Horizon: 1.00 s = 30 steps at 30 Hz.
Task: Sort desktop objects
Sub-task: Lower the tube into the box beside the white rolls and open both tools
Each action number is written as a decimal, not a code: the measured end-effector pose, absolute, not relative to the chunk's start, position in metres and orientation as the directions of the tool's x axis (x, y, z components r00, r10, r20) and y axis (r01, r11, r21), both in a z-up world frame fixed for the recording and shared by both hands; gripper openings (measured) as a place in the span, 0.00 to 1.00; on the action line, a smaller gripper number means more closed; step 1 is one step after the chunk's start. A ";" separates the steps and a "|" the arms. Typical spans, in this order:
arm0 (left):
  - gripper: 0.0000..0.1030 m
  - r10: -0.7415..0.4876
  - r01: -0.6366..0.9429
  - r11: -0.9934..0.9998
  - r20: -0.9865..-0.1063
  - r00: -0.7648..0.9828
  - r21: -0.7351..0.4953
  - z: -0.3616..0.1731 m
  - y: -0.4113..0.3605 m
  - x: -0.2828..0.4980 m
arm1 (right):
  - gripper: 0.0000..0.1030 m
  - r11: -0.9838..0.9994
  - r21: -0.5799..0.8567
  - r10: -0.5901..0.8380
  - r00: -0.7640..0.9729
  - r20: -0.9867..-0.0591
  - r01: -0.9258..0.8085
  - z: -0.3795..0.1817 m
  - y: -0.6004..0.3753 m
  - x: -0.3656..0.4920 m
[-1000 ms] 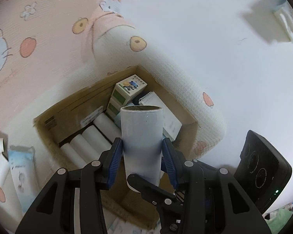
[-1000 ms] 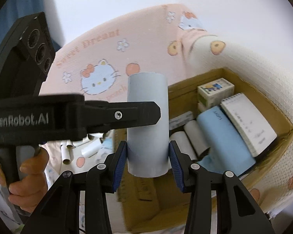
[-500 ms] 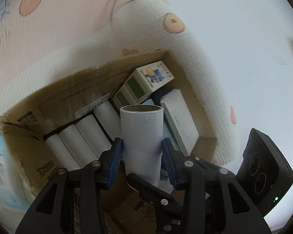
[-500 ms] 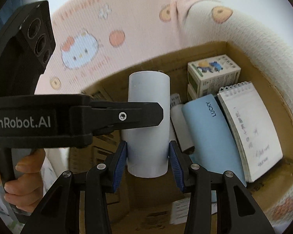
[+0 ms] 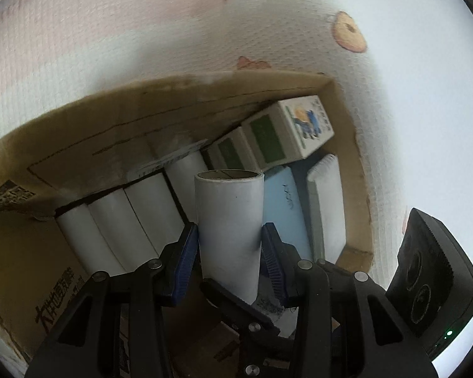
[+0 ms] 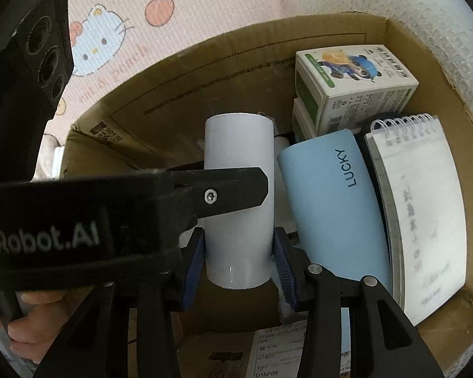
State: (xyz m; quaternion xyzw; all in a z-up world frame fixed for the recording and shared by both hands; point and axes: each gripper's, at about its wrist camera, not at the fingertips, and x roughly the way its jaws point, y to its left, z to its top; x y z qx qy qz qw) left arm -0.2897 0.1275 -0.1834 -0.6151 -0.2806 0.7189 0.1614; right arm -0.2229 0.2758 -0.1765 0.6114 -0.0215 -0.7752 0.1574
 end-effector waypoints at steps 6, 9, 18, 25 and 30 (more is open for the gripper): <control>0.44 0.553 0.163 -0.796 -0.809 -0.198 -0.583 -0.190 0.125 -0.296 | 0.40 -0.956 0.200 -0.240 -0.182 -0.953 0.214 -0.183 0.272 -0.226; 0.44 0.534 0.161 -0.812 -0.826 -0.179 -0.560 -0.192 0.130 -0.300 | 0.40 -0.958 0.195 -0.233 -0.173 -0.957 0.209 -0.184 0.273 -0.227; 0.44 0.548 0.272 -0.778 -0.823 -0.150 -0.567 -0.215 0.123 -0.304 | 0.38 -0.948 0.189 -0.233 -0.157 -0.960 0.255 -0.185 0.274 -0.227; 0.44 0.484 0.270 -0.821 -0.864 -0.138 -0.503 -0.217 0.127 -0.306 | 0.23 -0.952 0.166 -0.201 -0.121 -0.972 0.256 -0.193 0.272 -0.233; 0.44 0.482 0.263 -0.825 -0.866 -0.134 -0.500 -0.218 0.126 -0.306 | 0.17 -0.962 0.193 -0.212 -0.080 -0.974 0.195 -0.202 0.279 -0.238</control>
